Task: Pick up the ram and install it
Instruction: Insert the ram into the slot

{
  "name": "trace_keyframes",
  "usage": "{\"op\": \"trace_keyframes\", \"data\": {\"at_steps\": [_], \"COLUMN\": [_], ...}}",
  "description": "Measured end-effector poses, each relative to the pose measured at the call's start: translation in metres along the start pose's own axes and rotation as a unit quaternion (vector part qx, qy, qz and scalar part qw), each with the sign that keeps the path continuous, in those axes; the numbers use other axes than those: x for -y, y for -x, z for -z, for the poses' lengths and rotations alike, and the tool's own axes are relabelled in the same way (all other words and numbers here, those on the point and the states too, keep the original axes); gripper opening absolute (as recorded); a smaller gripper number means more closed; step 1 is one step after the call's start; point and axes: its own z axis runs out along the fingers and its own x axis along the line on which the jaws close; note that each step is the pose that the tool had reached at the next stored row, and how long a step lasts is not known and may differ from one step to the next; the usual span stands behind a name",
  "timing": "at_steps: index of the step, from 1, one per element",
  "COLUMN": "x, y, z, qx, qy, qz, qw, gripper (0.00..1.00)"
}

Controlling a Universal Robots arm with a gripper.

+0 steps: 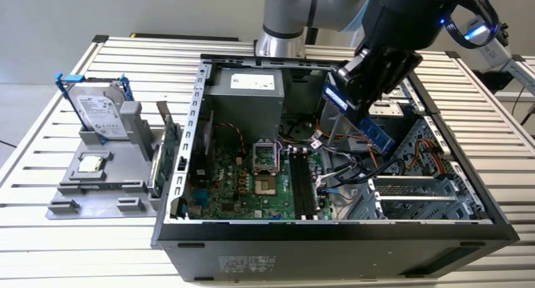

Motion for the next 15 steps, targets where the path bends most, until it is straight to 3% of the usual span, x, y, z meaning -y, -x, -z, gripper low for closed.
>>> {"op": "trace_keyframes", "data": {"at_steps": [7, 15], "x": [0.0000, 0.0000], "y": [0.0000, 0.0000], "z": [0.0000, 0.0000], "qx": [0.0004, 0.0008], "qy": [0.0011, 0.0024], "qz": [-0.031, -0.069], "qw": [0.9995, 0.9976], "gripper": [0.00, 0.00]}}
